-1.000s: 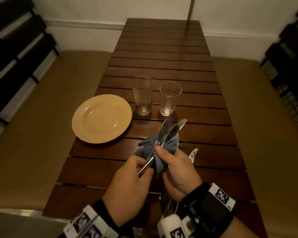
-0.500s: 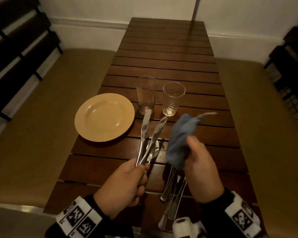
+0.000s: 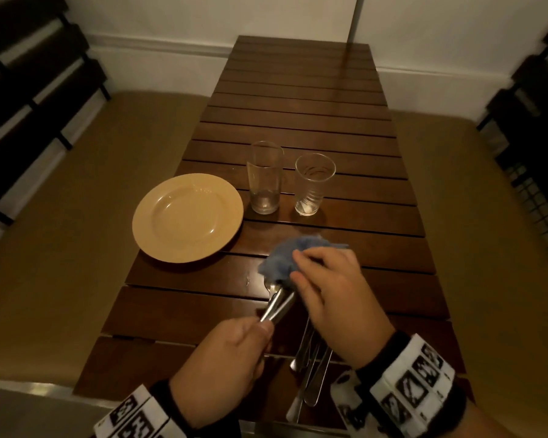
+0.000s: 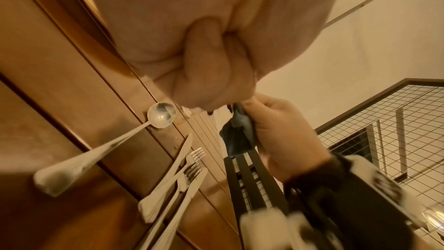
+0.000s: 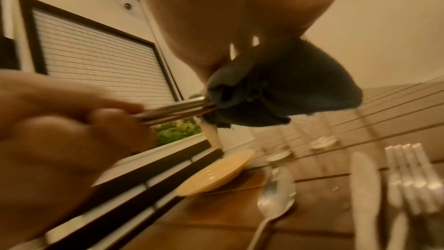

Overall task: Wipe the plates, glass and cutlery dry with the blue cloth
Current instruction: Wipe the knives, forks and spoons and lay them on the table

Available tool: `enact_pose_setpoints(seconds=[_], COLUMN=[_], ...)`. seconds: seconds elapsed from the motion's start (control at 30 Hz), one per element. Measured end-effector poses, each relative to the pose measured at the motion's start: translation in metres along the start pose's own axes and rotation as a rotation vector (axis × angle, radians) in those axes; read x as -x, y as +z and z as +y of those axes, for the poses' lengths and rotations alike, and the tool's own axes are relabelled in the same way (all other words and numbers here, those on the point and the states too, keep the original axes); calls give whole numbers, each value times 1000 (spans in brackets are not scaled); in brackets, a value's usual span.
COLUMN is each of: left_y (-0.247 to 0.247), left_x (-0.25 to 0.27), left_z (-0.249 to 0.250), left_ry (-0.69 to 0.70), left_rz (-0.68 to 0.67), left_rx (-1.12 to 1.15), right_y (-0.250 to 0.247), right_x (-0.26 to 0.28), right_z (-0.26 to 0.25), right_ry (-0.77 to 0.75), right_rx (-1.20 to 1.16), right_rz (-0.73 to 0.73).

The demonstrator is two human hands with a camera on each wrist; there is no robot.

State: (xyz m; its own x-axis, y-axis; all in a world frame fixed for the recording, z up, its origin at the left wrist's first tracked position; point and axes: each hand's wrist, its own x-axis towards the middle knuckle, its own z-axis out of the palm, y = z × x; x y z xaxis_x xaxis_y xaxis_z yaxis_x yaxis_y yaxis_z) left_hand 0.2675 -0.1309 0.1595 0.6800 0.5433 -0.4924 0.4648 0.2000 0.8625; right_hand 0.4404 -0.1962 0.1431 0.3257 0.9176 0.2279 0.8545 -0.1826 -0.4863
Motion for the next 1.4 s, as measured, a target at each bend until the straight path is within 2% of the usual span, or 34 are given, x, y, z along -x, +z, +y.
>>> enact_pose_setpoints(seconds=[0.07, 0.13, 0.23, 0.3, 0.4, 0.53, 0.67, 0.73, 0.9, 1.0, 1.27, 1.4], left_y=[-4, -8, -11, -14, -27, -50, -65, -68, -70, -69, -74, -75], left_x=[-3, 0, 10, 16, 22, 40, 52, 49, 36, 28, 16, 9], left_z=[-3, -4, -5, -9, -19, -48, -83, -95, -113, -114, -110, -106], left_ry=[45, 33, -30, -41, -104, -205, -247, -264, -231, -248, -367, -354], left_rz=[41, 39, -21, -37, -47, 20, 181, 246, 356, 380, 311, 334], left_rx=[-41, -55, 11, 10, 27, 50, -41, -48, -358, -436, -734, -860], right_y=[2, 5, 9, 11, 18, 0, -18, -21, -25, -26, -28, -29], right_x=[13, 17, -1, -13, -28, -34, -21, -14, 1, 7, 21, 26], right_z=[-17, -15, 13, 22, 27, 28, 27, 27, 28, 31, 39, 41], right_ry=[-117, -178, -94, -13, 29, 247, 467, 526, 572, 608, 707, 739], right_rx=[-56, -52, 4, 53, 78, -172, -669, -811, -992, -1041, -1135, -1155], right_rz=[-90, -102, 3, -4, -22, 79, 110, 94, 13, -3, -8, -1])
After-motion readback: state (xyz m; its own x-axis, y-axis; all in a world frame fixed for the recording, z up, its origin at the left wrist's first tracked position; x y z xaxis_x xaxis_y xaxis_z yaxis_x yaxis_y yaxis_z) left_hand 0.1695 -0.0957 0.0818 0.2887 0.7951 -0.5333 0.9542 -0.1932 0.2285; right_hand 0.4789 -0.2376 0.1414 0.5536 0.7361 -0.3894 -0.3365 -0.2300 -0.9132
